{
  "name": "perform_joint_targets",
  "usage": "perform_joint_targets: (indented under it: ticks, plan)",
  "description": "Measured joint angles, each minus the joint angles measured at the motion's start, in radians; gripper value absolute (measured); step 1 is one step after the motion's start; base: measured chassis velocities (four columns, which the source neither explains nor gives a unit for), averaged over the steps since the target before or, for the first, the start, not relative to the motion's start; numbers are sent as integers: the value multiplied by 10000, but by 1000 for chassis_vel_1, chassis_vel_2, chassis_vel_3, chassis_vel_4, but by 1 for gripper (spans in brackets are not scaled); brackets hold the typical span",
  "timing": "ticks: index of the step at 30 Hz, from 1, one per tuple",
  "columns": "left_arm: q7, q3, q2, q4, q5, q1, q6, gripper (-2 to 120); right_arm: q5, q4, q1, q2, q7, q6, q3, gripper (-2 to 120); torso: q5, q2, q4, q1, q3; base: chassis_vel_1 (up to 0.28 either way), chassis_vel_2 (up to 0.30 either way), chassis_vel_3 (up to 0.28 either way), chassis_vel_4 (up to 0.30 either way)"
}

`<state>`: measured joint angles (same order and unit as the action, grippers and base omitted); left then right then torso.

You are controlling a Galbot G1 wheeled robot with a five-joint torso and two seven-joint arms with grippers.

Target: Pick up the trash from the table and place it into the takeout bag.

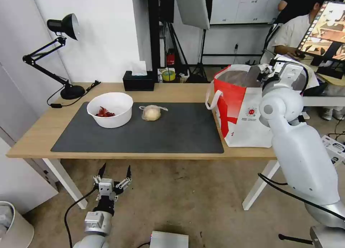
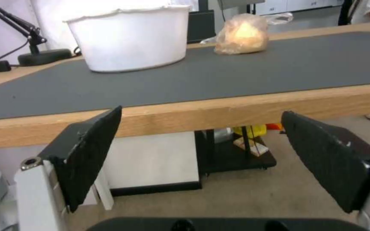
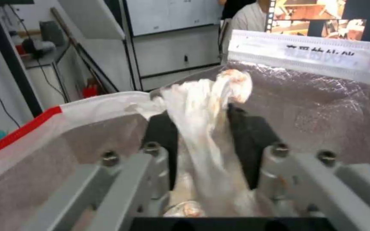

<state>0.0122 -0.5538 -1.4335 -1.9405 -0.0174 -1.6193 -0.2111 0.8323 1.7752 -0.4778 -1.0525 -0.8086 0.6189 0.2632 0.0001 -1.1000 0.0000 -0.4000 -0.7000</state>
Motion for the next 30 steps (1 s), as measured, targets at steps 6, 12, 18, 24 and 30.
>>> perform_joint_targets:
  ticks: [6, 12, 18, 24, 30]
  plan:
    - [-1, 64, -48, 59, 28, 36, -22, 100, 11, 32, -17, 62, 41, 38, -64, 52, -1, 0, 0, 0, 0, 0, 0, 0, 0]
    - [-1, 77, -44, 73, 41, 59, -25, 100, -1, 112, -82, 176, 103, 65, -58, 73, -1, 0, 0, 0, 0, 0, 0, 0, 0]
    - [-4, 101, -64, 85, 53, 66, -25, 100, -46, 365, -188, 349, 669, -595, -23, 96, 0, 0, 0, 0, 0, 0, 0, 0, 0]
    - [-5, 106, -72, 83, 63, 64, -25, 100, 4, 779, -305, 518, 2397, -2520, 9, 100, -2, 0, 1, 0, 0, 0, 0, 0, 0]
    - [-6, 98, -77, 65, 71, 41, -28, 100, 449, 1503, -746, 831, 4642, -3965, 125, 100, -1, 0, 1, 0, 1, 0, 0, 0, 0]
